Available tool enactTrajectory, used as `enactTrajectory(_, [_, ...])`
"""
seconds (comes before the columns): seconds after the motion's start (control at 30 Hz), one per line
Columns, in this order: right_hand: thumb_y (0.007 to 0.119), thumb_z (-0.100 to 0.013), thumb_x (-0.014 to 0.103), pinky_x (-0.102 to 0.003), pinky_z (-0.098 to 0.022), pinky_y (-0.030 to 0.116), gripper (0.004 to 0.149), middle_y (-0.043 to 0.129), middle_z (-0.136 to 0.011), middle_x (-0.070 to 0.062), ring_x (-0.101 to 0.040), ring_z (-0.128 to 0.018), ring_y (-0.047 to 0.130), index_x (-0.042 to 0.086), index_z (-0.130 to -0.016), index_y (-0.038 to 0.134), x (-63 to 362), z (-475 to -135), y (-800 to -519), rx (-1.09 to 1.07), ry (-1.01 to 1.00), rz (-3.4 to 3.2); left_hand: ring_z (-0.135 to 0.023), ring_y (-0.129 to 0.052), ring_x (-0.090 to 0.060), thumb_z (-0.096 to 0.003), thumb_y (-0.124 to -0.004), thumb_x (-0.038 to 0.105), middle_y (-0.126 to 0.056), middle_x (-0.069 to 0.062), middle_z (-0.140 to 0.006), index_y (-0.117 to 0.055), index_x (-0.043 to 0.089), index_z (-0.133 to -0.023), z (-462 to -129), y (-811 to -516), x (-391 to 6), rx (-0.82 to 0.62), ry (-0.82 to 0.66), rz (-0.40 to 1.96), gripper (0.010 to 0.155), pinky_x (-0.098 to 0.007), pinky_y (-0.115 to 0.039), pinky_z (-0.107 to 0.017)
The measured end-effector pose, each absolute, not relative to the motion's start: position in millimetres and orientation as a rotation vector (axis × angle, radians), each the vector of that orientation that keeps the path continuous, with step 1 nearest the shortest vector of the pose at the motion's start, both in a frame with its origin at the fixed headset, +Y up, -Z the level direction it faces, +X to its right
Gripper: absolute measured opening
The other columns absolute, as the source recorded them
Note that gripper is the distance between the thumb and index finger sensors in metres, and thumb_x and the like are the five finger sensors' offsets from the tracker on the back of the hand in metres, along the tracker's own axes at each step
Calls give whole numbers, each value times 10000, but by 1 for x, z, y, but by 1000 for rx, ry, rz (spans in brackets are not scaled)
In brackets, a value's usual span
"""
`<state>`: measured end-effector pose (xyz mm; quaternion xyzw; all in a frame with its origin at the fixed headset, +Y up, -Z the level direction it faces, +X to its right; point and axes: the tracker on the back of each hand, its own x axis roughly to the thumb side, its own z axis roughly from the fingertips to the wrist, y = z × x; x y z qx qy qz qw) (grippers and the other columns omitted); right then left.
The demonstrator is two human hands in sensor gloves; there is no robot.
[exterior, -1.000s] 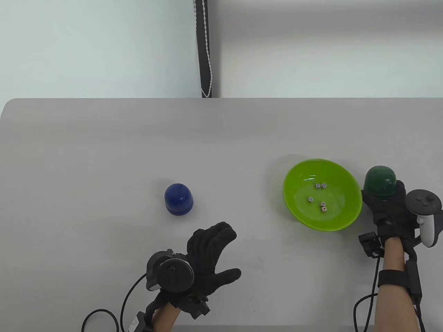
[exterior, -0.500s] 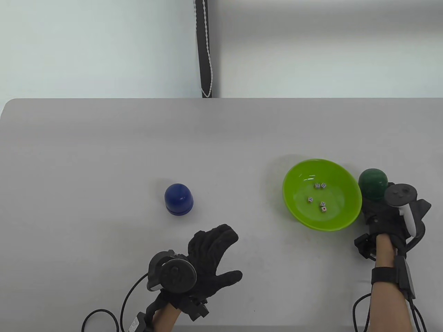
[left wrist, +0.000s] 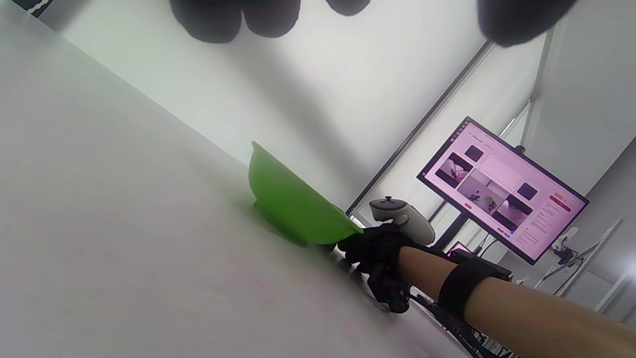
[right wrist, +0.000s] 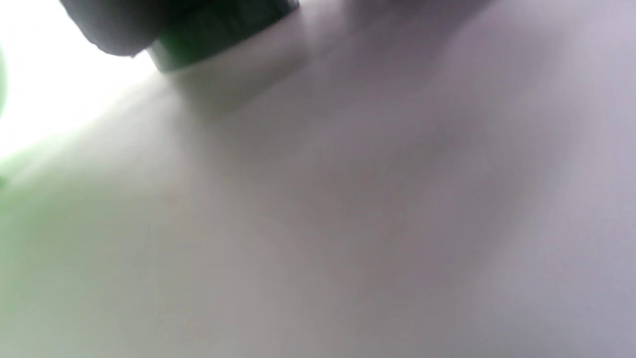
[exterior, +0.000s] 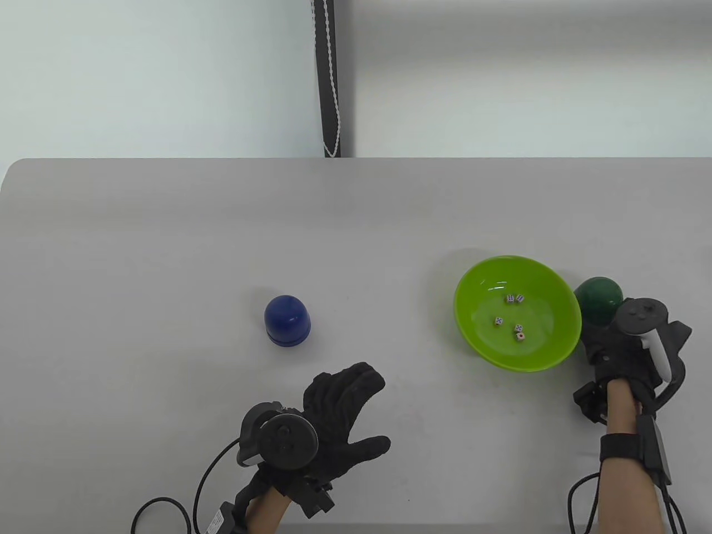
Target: Pour dice into bowl
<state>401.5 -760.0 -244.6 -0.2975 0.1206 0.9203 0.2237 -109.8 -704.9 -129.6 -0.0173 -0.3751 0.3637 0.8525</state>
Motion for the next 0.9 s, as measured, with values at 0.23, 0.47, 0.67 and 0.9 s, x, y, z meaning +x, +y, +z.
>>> enactTrajectory(0.23, [811, -466, 586, -677, -672, 265, 1127, 108, -1141, -302, -556, -1005, 191, 5, -1110, 91, 406, -227, -741, -779, -23, 2571, -1015, -483, -621, -553, -646, 650, -399, -358, -1180, -295, 72, -1178, -129, -705, -108, -35, -799, 768, 920, -841, -288, -625])
enactTrajectory(0.47, [808, -480, 516, -682, -659, 307, 1051, 160, -1137, -307, -565, -995, 249, -5, -1106, 143, 404, -212, -717, -729, -193, 2564, -1015, -481, -621, -557, -641, 643, -397, -359, -1179, -295, 75, -1178, -128, -706, -106, -42, -807, 763, 909, -839, -288, -627])
enactTrajectory(0.67, [794, -497, 474, -683, -653, 300, 1011, 157, -1134, -307, -565, -991, 246, -6, -1103, 142, 393, -206, -697, -690, -305, 2550, -1015, -480, -622, -556, -642, 644, -397, -359, -1180, -294, 76, -1178, -127, -705, -106, -37, -814, 761, 911, -839, -290, -627])
enactTrajectory(0.9, [763, -513, 480, -686, -651, 282, 997, 135, -1133, -303, -561, -991, 230, 0, -1100, 116, 372, -205, -682, -602, -407, 2516, -1016, -477, -623, -558, -640, 643, -393, -360, -1180, -291, 75, -1178, -126, -705, -105, -35, -822, 762, 911, -839, -288, -627])
